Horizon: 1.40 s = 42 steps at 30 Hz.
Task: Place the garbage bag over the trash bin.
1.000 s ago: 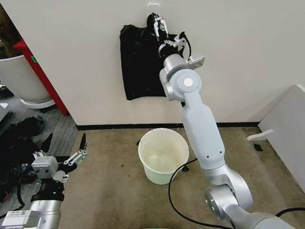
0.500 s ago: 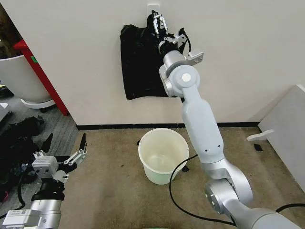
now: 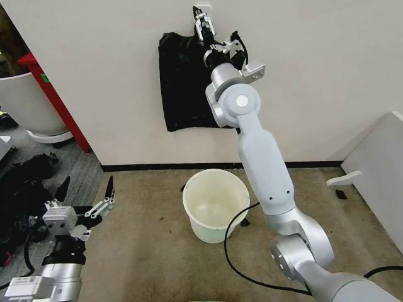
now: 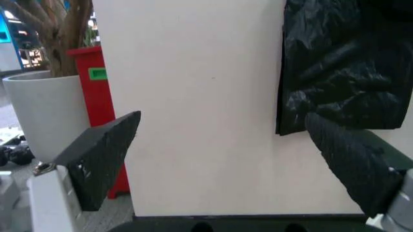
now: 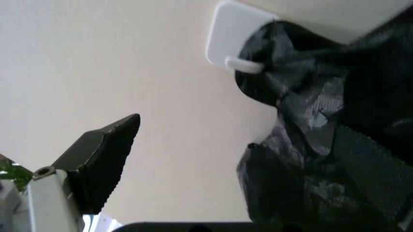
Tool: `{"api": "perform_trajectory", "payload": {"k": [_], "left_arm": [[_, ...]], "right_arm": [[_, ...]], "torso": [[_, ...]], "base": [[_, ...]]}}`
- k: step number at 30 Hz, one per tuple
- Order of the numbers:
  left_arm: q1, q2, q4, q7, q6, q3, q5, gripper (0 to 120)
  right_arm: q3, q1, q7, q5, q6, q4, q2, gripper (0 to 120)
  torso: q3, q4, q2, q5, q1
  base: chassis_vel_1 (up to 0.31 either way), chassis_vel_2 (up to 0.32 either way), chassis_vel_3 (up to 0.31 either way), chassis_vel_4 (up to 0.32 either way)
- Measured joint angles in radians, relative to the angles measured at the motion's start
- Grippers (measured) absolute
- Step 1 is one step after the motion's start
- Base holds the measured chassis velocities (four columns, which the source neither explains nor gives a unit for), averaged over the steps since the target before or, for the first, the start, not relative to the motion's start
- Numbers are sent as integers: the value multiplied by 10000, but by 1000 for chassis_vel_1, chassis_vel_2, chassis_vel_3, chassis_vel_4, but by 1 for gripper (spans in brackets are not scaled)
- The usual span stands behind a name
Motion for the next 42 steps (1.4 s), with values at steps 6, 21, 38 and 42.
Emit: {"api": "perform_trajectory", "payload": {"k": [6,21,38,42], "left_arm": [[-13,12,25,0,-36,7,-2,100],[-12,8,57,-1,-140,-20,-35,100],[-1,32,20,8,-205,-57,-46,100],[-1,38,18,11,-210,-58,-49,100]], "right_arm": [[-73,-63,-172,-42,34,-184,0,90],[-131,-158,-529,-40,157,-293,0,36],[93,-354,-928,108,76,-432,0,0],[84,-415,-916,188,70,-382,0,0]], "torso": [[0,0,0,0,0],[0,0,0,0,0],[0,0,0,1,0],[0,-1,0,0,0]], "base": [[0,0,0,0],[0,0,0,0],[0,0,0,0],[0,0,0,0]]}}
